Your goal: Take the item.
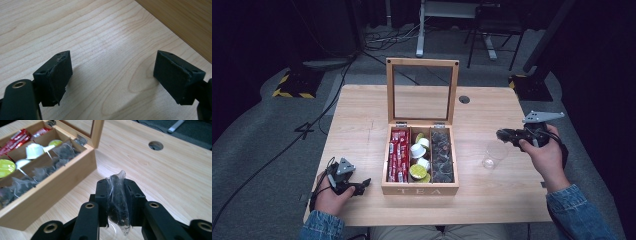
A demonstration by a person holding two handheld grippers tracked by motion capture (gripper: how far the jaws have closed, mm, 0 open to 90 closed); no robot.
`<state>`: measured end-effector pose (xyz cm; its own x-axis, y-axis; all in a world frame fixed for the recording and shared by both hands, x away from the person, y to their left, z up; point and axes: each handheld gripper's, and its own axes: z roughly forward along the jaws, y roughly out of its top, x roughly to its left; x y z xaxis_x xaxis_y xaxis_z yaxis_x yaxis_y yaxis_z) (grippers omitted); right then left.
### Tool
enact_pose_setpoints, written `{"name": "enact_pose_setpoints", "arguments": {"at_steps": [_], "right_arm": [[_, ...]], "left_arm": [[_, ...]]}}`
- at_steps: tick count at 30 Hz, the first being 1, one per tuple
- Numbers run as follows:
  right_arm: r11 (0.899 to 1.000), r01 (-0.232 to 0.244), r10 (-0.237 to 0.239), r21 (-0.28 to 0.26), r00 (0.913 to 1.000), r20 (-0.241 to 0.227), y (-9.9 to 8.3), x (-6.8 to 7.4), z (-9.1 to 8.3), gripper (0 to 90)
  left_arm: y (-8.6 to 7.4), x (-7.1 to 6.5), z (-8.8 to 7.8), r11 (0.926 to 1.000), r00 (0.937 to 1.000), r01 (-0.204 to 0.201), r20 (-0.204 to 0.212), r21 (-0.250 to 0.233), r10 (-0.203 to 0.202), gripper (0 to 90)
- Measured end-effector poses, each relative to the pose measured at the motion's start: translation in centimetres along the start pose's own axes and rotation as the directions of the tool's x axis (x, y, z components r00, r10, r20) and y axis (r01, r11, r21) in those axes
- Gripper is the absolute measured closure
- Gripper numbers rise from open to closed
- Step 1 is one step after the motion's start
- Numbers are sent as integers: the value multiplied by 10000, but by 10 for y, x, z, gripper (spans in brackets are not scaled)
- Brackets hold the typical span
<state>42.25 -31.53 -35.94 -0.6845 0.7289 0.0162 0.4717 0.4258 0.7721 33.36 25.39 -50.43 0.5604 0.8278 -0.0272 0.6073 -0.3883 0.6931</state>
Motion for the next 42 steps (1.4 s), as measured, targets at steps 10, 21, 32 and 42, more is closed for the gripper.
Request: {"name": "enact_pose_setpoints", "arguments": {"at_steps": [10,21,32,42], "right_arm": [[9957,-92,110,921,9998,-191,-14,0,11,747],[9824,187,-120,1857,9992,-369,-19,7,26,742],[9895,-501,516,1356,9986,-71,-25,4,21,444],[9957,-498,502,776,9987,-41,-21,2,16,407]], "left_arm": [[2,2,2,10000,10000,-22,-11,29,22,158],[2,2,2,10000,10000,12,5,40,-12,158],[3,2,3,10000,10000,22,-35,23,-22,158],[5,3,4,10000,10000,47,-52,26,-47,158]]}}
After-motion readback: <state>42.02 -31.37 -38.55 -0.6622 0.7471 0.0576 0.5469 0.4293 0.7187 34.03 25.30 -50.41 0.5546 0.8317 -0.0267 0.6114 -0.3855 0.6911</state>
